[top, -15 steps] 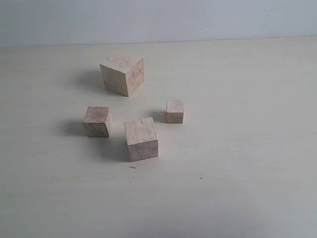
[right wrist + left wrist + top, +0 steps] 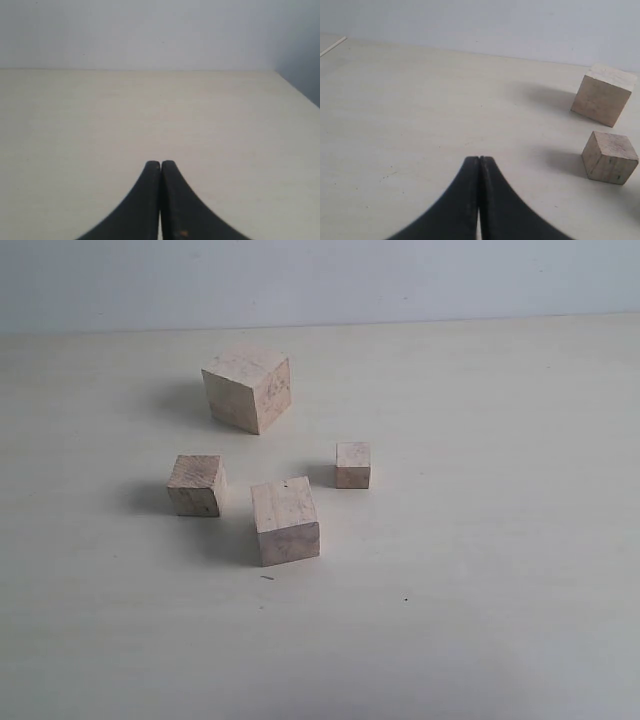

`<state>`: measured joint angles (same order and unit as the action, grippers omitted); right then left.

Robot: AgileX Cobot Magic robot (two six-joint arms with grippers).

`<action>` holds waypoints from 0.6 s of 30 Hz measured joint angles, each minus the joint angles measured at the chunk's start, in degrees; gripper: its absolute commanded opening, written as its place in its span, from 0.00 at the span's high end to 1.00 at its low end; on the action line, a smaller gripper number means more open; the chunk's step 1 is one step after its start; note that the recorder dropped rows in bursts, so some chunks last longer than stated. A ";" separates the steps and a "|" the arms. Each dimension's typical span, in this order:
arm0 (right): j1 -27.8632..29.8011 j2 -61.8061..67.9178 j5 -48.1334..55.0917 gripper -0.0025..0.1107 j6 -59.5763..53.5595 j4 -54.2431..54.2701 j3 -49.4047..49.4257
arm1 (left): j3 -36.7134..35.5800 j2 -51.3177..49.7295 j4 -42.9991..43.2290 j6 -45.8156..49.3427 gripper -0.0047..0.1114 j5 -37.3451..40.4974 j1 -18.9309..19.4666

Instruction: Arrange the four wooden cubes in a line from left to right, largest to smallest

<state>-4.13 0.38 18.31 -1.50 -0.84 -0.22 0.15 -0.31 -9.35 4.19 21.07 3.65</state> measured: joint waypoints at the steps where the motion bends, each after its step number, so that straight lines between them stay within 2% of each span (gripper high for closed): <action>1: 0.00 0.00 -1.80 0.98 0.00 -0.11 0.00 | 0.00 0.00 0.00 0.00 0.96 0.00 0.00; 9: 0.00 -0.09 -31.85 0.98 0.44 0.02 0.00 | 0.00 0.00 0.00 0.00 0.96 0.00 0.00; 12: 0.00 -0.09 -37.89 0.98 0.49 0.02 0.00 | 0.00 0.00 0.00 0.00 0.96 0.00 0.00; 18: 0.00 -0.09 -42.08 0.98 0.73 0.24 0.00 | 0.00 0.00 0.00 0.00 0.96 0.00 0.00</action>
<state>-4.13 0.28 -23.77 -0.77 -0.60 -0.22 0.15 -0.31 -9.35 4.19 21.07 3.65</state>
